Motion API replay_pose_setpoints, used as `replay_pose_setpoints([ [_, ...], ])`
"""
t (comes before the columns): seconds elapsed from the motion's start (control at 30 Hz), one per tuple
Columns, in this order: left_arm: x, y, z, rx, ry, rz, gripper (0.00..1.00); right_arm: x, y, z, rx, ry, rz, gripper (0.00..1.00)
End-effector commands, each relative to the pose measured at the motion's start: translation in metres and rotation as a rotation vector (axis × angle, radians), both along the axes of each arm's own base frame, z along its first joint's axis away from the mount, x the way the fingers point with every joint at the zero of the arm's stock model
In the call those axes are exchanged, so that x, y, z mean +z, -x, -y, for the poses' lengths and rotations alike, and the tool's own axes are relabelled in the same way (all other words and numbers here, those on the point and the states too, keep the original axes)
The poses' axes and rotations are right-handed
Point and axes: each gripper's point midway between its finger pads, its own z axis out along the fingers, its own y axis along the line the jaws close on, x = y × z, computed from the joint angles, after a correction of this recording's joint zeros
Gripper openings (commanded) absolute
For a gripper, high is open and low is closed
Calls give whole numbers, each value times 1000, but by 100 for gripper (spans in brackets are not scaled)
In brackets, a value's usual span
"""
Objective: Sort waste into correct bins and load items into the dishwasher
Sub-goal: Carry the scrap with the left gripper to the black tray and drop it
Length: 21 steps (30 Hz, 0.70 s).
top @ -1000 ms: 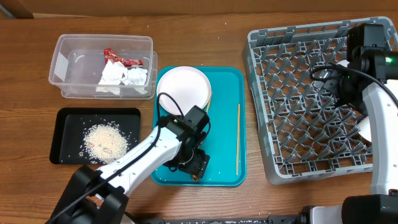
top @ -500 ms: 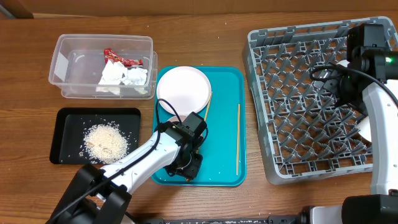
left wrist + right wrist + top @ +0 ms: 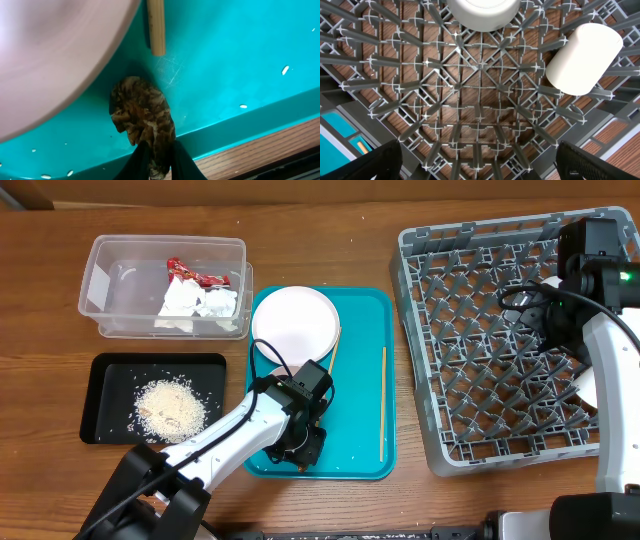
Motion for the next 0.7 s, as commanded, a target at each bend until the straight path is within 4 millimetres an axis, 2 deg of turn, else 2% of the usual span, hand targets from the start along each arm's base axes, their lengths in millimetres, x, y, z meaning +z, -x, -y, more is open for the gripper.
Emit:
replay_pose_setpoints([
  [0.0,1,3,-3,33,-25,-10,4,6,-1,1,-3,0,23,100],
  [0.13,14,-4,-1,37,-18,25,4,6,-1,1,-4,0,22,100],
  [0.27,47,-25,-20,99,-94,164,4,6,-1,1,-4,0,22,100],
  [0.4,74,-35,-39,165,-111,232,4,6,-1,1,-4,0,22,100],
  [0.5,89,-44,-59,238,-121,277,4,6,-1,1,-4,0,22,100],
  [0.67,103,-65,-106,423,-158,352,4,6,-1,1,-4,0,22,100],
])
